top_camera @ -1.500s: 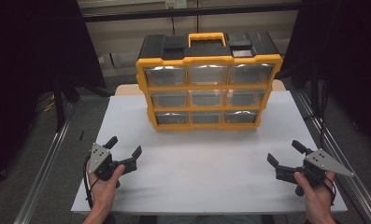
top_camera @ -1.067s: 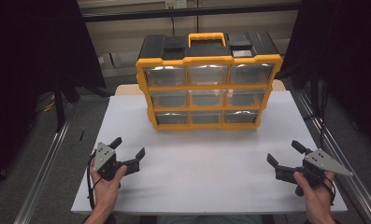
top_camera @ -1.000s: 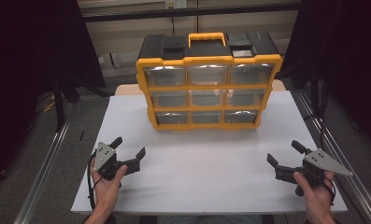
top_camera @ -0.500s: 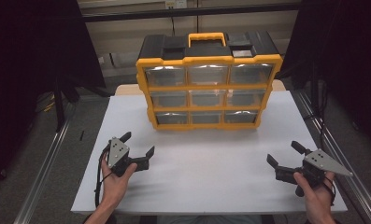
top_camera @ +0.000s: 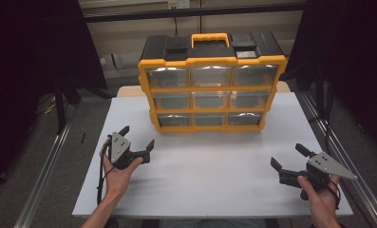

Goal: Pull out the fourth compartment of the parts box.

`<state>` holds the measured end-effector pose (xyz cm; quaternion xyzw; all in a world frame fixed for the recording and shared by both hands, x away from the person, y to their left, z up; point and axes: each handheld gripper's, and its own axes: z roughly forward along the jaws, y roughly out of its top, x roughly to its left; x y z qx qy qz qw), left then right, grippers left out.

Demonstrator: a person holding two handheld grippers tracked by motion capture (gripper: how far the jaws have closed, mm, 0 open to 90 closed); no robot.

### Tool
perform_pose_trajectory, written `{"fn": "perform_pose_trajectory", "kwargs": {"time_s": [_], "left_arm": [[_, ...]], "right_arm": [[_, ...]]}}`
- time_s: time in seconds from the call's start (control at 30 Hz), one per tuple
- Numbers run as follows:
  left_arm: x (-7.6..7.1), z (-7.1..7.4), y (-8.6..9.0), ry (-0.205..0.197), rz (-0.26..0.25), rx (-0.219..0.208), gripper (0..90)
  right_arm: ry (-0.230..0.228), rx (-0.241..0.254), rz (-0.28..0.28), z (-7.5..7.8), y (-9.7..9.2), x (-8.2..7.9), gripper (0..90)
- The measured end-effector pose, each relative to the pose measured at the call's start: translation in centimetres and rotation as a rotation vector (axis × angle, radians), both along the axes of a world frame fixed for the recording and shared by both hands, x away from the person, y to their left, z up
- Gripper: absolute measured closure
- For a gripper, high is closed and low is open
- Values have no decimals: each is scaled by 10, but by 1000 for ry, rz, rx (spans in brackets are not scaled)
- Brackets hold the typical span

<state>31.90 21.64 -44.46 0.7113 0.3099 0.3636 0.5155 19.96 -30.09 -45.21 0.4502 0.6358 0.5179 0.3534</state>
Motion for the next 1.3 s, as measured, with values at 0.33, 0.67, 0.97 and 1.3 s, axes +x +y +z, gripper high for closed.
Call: {"fn": "perform_pose_trajectory", "kwargs": {"time_s": [0.33, 0.67, 0.97, 1.3], "left_arm": [[7, 18, -13, -119, -10, 99, 14], [11, 27, -27, -234, -29, 286, 22], [19, 43, -43, -332, -20, 421, 33], [23, 50, -60, -450, -38, 531, 50]], "right_arm": [[2, 0, 8, 0, 0, -1, 12], [-2, -3, 3, 1, 0, -1, 12], [-2, -2, 1, 1, 0, -2, 12], [-3, -1, 0, 1, 0, -2, 12]]}}
